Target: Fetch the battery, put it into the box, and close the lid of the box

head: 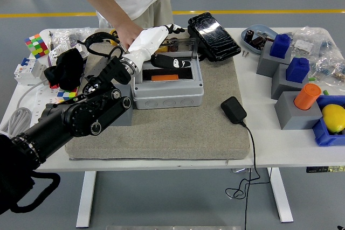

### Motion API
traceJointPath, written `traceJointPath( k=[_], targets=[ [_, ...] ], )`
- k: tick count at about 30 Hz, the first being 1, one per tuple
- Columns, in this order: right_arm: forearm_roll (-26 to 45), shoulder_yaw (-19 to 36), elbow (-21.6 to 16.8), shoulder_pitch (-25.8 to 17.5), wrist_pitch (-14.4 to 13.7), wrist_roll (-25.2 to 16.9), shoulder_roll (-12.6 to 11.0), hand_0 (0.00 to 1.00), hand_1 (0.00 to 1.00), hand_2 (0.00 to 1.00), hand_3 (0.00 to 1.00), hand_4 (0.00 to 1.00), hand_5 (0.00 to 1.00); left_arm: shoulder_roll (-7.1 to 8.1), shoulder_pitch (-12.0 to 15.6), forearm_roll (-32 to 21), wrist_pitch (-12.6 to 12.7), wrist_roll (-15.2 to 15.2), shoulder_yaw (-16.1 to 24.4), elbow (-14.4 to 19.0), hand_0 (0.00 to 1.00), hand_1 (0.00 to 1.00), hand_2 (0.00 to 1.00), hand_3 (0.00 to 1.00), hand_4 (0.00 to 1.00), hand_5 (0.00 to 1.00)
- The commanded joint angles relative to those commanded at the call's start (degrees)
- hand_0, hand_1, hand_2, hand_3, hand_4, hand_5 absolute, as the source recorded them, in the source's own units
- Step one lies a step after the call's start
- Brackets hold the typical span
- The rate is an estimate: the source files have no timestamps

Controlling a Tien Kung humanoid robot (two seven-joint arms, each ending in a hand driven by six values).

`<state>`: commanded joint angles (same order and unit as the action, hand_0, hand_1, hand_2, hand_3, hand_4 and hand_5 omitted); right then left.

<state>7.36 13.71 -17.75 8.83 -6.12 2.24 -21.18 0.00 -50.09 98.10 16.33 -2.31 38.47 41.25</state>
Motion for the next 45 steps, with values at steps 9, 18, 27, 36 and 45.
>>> traceJointPath(
  k=[9, 18, 27, 36, 45],
  targets=[
    [-0.8, 0.9, -0.2, -0.3, -0.1, -0.1, -0.2, 0.583, 0.606, 0.590, 0.544, 0.918, 0.477, 0.05, 3.5, -0.2, -1.2, 2.4, 0.8, 5.8, 0.830, 0.826, 0.771, 0.795, 0.998, 0.466],
    [-0.9, 1.3, -0.1, -0.5, -0.1, -0.1, -0.4, 0.583, 0.606, 0.590, 0.544, 0.918, 0.478, 2.32, 6.8, -0.1, -1.4, 3.2, 1.0, 13.5, 0.827, 0.816, 0.763, 0.792, 0.998, 0.460],
    [-1.2, 1.6, -0.2, -0.5, -0.1, -0.1, -0.3, 0.583, 0.606, 0.590, 0.544, 0.919, 0.478, 4.08, 9.5, -1.0, -1.7, 4.2, 0.1, 17.2, 0.809, 0.801, 0.762, 0.786, 0.998, 0.457],
    [-1.1, 1.5, -0.1, -0.6, -0.1, -0.1, -0.3, 0.583, 0.606, 0.590, 0.542, 0.918, 0.479, 6.45, 13.1, -2.5, -1.8, 4.0, 0.1, 21.8, 0.803, 0.798, 0.757, 0.784, 0.998, 0.457],
    [-1.2, 1.7, -0.1, -0.6, -0.1, -0.1, -0.2, 0.583, 0.606, 0.590, 0.543, 0.919, 0.478, 8.27, 17.5, -4.3, -2.2, 4.1, 1.8, 28.8, 0.797, 0.790, 0.753, 0.778, 0.998, 0.456]
  ],
)
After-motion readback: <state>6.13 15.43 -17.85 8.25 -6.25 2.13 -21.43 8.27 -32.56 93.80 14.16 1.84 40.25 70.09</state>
